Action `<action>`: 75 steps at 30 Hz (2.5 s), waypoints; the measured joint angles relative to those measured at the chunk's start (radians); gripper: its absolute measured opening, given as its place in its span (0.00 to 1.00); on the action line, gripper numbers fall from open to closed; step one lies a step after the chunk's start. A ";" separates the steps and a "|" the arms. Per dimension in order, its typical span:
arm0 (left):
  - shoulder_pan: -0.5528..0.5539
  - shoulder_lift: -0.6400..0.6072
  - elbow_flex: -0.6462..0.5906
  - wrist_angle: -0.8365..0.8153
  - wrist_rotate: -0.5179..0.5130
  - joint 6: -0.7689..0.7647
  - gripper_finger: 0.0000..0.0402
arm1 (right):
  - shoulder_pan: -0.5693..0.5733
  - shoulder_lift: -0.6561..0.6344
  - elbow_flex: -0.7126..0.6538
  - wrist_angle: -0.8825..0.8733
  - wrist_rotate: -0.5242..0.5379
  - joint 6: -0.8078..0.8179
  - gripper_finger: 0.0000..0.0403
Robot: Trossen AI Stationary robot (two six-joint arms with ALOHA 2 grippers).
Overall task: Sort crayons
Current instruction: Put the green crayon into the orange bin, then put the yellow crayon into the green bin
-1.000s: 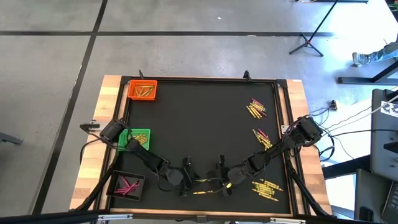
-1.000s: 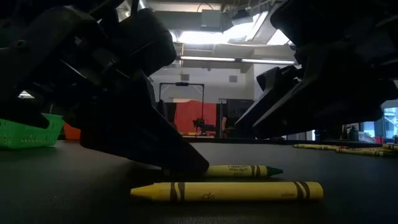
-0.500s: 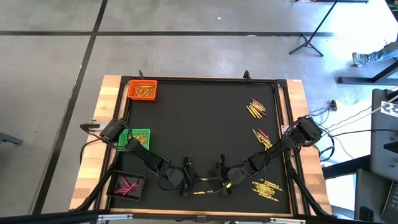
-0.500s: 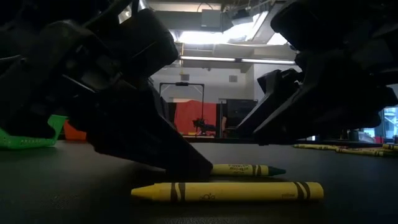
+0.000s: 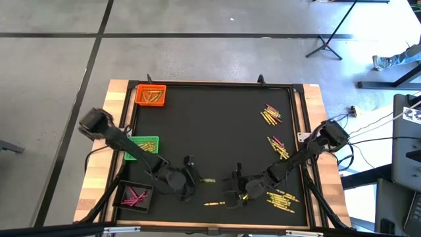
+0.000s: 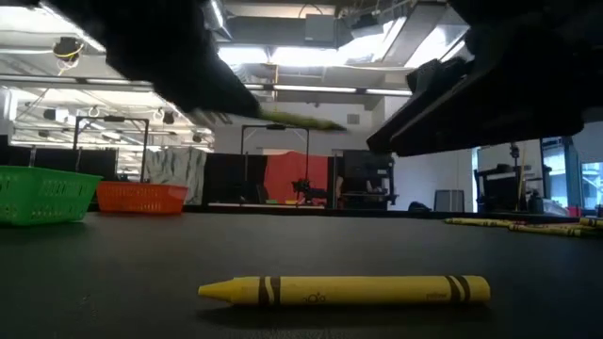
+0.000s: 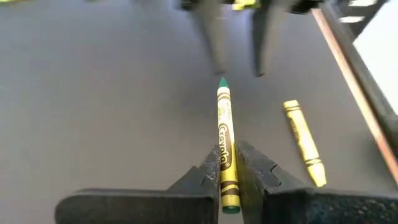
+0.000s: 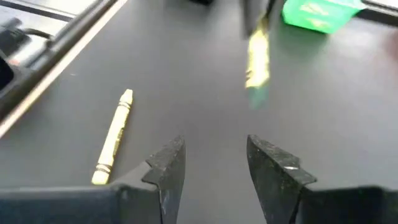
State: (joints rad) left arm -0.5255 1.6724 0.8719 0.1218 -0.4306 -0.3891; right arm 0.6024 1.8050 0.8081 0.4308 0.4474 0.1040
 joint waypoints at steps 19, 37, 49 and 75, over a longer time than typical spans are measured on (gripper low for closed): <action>0.207 -0.430 0.001 -0.973 -0.442 -0.327 0.03 | -0.014 -0.001 0.000 -0.039 0.069 0.128 0.42; 0.851 -0.429 -0.130 -1.111 -0.414 -0.301 0.03 | -0.014 -0.001 0.000 -0.045 0.069 0.127 0.42; 1.108 -0.429 -0.132 -0.857 -0.231 0.013 0.03 | -0.014 -0.001 0.000 -0.046 0.069 0.124 0.42; 0.704 -0.429 -0.132 -0.565 0.125 0.058 0.27 | -0.014 -0.001 0.000 -0.046 0.069 0.125 0.42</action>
State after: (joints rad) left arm 0.1789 1.2434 0.7395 -0.4429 -0.3056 -0.3311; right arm 0.5884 1.8042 0.8082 0.3847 0.5160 0.2295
